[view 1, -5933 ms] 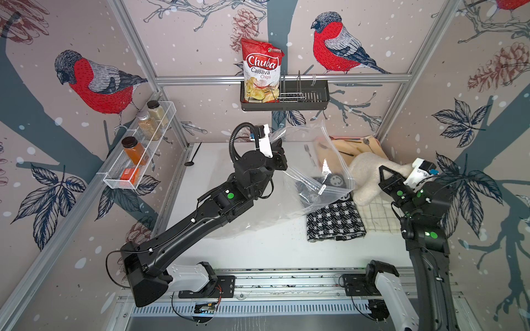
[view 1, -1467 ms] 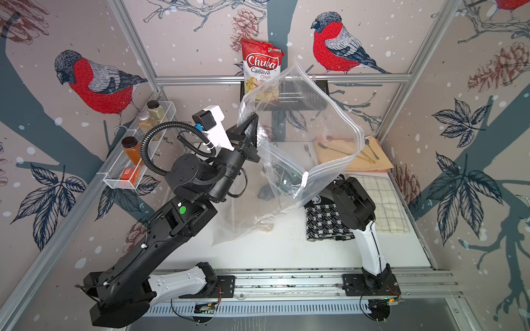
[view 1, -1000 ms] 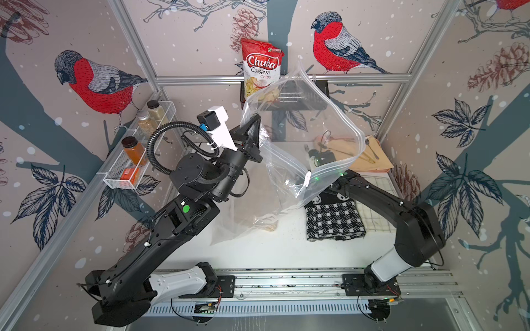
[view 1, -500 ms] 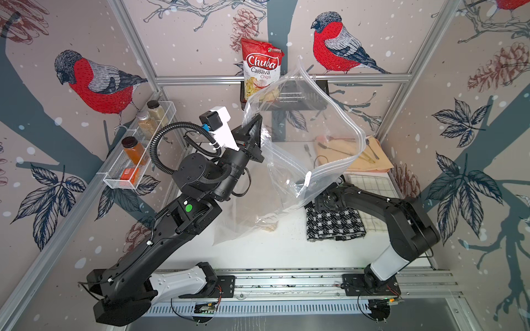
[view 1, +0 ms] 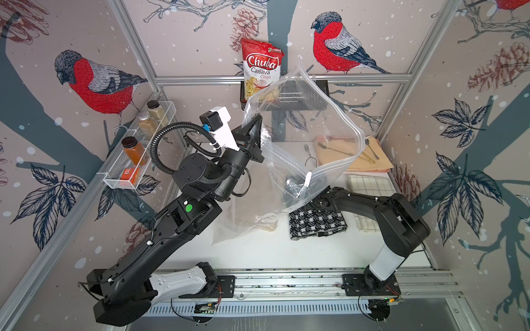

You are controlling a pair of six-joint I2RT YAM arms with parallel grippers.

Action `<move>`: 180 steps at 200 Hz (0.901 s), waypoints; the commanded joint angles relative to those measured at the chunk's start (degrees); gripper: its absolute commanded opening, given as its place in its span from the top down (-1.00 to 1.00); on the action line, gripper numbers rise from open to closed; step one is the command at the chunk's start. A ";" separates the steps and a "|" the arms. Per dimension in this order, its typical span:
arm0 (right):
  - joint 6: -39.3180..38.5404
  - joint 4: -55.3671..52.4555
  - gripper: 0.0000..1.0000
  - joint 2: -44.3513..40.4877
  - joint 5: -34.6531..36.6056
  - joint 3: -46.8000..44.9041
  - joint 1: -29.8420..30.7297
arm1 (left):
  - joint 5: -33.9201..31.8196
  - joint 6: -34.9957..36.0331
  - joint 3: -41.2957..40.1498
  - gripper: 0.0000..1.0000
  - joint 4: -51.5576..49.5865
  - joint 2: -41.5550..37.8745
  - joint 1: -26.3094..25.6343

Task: Take the scarf out of the vacuum bag
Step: Adjust the scarf at the center of the board.

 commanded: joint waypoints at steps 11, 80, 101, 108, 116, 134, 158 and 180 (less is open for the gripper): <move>3.33 -8.13 -0.63 -2.26 -0.83 -2.30 -3.71 | -0.26 1.60 -0.47 1.00 3.78 -0.58 0.08; 6.10 -7.05 -0.66 -6.92 -2.06 -8.64 -5.39 | -0.32 1.61 -0.58 1.00 4.23 -0.54 0.07; 7.20 -6.74 -0.69 -7.45 -1.98 -8.76 -4.78 | -0.42 1.56 -0.18 1.00 3.83 -0.09 0.10; 7.49 -6.79 -0.70 -8.06 -1.75 -8.45 -4.65 | -0.32 1.62 0.19 1.00 3.72 0.26 0.05; 7.88 -7.02 -0.72 -9.30 -1.33 -7.85 -4.65 | -0.14 1.60 0.63 1.00 3.41 0.67 0.07; 7.64 -7.48 -0.77 -14.39 1.48 -5.67 -5.09 | 0.33 1.69 1.52 1.00 2.77 1.34 0.12; 6.02 -10.12 -0.83 -21.10 4.94 -1.48 -10.54 | 0.53 2.17 2.29 1.00 2.52 1.87 0.07; 6.60 -13.35 -0.84 -26.05 9.13 0.79 -17.45 | 0.28 2.88 2.59 1.00 2.24 2.54 0.07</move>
